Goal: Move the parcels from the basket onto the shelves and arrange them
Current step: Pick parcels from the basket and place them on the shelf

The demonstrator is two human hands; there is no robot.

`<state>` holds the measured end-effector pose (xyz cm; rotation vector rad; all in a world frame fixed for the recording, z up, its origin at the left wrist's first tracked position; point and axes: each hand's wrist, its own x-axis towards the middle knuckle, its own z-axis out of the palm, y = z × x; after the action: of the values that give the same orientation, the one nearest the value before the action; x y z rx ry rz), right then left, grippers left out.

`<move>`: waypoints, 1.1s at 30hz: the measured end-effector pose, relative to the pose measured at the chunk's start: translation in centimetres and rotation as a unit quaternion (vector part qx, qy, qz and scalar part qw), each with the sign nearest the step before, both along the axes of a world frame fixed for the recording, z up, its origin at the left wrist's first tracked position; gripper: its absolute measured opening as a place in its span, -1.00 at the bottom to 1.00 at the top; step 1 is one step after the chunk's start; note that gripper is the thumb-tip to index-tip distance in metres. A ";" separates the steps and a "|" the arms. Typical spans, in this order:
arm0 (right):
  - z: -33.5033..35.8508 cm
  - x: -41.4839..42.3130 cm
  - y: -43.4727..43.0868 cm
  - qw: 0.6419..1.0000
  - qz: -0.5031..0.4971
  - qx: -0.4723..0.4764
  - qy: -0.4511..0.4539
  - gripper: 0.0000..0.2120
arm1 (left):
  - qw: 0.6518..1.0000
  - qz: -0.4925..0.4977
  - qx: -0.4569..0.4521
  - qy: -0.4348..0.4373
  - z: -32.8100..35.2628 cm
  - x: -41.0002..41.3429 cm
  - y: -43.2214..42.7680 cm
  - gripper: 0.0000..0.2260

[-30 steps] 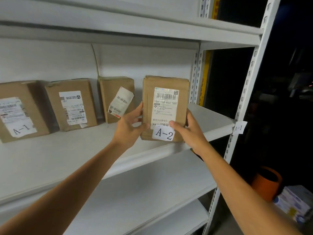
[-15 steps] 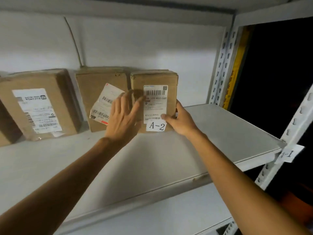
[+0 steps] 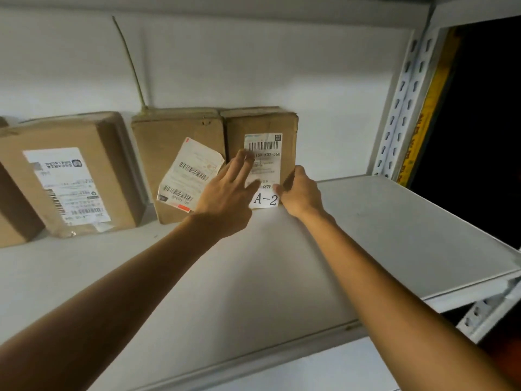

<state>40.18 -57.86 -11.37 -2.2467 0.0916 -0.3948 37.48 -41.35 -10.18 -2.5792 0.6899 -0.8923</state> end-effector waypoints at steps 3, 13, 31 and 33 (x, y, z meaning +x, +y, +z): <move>0.1 -1.9 0.3 1.000 0.010 0.002 0.002 -0.57 | 0.995 -0.048 -0.023 0.083 -0.1 -0.7 0.0 -0.52; -0.2 -15.5 -4.8 0.980 -0.085 -0.173 0.043 -0.28 | 0.941 -0.188 -0.155 0.234 -0.4 -4.5 -1.4 -0.45; -9.1 -52.1 -7.0 0.896 -0.408 -0.072 0.159 -0.25 | 0.743 -0.457 -0.081 0.482 -5.8 -28.9 -13.3 -0.40; -10.6 -56.7 -6.7 0.880 -0.445 -0.045 0.158 -0.27 | 0.723 -0.479 -0.049 0.496 -7.5 -32.6 -14.8 -0.44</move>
<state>-16.52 -64.60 -21.99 -2.2187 1.3317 -0.5018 4.88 -56.14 -17.72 -2.5283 2.4280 0.4774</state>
